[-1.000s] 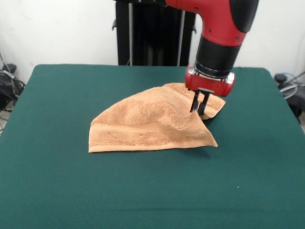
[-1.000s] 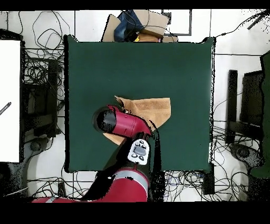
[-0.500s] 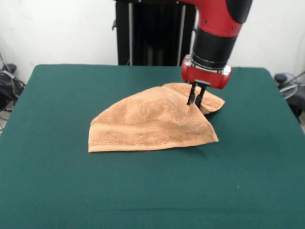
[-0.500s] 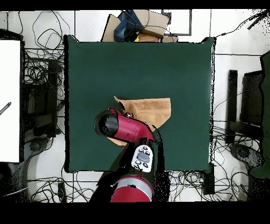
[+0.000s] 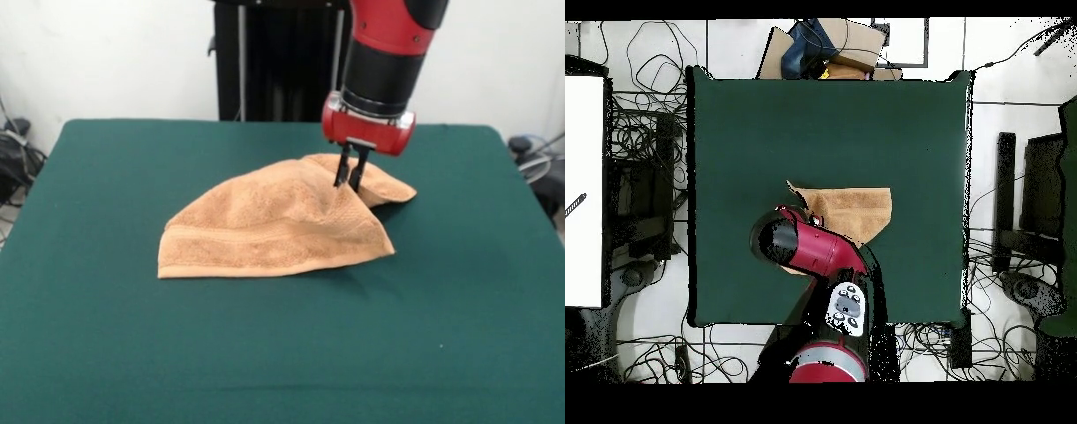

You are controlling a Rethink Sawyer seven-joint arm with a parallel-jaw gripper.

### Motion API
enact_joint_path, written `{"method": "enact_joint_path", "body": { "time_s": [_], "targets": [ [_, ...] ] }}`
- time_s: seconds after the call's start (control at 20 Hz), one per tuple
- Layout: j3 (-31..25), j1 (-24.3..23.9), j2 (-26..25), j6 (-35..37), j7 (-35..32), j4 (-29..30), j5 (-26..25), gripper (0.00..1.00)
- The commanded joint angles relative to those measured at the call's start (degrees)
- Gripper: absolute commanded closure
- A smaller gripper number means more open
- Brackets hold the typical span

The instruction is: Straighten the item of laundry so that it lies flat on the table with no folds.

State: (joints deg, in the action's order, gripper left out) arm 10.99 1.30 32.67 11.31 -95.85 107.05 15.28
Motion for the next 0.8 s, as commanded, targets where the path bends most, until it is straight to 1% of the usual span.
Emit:
{"method": "enact_joint_path", "body": {
  "time_s": [0.05, 0.25, 0.8],
  "targets": [
    [-5.5, -0.95, 1.43, -4.34, -15.32, 3.56, 3.01, 1.0],
    [-4.33, 0.02, 1.79, -3.25, -15.42, 3.42, 3.28, 1.0],
    [-3.37, 1.07, 2.98, -1.98, -15.88, 4.14, 4.25, 1.0]
  ]
}}
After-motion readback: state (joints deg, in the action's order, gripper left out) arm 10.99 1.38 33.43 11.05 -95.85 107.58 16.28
